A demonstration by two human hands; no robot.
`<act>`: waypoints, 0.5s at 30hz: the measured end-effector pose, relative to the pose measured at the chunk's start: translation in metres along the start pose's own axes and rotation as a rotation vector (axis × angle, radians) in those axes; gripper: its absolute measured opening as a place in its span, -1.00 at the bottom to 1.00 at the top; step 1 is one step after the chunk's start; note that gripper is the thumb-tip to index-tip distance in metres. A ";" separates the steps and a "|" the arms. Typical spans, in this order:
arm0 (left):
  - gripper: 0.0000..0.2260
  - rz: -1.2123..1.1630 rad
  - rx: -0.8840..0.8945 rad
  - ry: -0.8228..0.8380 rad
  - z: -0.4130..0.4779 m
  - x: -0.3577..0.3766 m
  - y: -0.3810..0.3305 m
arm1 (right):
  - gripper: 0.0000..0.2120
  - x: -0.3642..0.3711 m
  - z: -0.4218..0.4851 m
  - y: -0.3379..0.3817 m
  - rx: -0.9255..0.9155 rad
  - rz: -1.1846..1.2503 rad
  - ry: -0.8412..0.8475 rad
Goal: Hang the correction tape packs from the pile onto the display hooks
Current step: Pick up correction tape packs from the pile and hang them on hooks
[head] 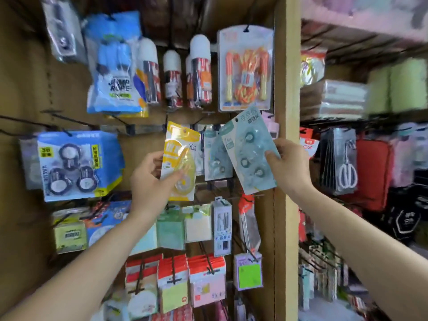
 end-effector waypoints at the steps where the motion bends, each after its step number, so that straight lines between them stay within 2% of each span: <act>1: -0.69 0.000 -0.001 -0.008 0.004 0.002 -0.003 | -0.86 0.004 0.009 -0.005 0.012 -0.004 -0.003; 10: -0.70 -0.025 -0.023 -0.020 0.016 0.036 -0.011 | -0.90 0.042 0.037 -0.042 0.216 0.172 0.112; 15: -0.67 -0.041 -0.072 -0.036 0.018 0.045 0.001 | -0.87 0.053 0.023 -0.059 0.254 0.305 0.078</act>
Point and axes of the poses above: each hand's wrist, its own z-axis towards the middle knuckle, its own x-axis out of the palm, y = z × x, the point moved 5 cm from there along z, towards the middle knuckle, and after that the axes turned 7 degrees about -z, right-handed, at the moved point
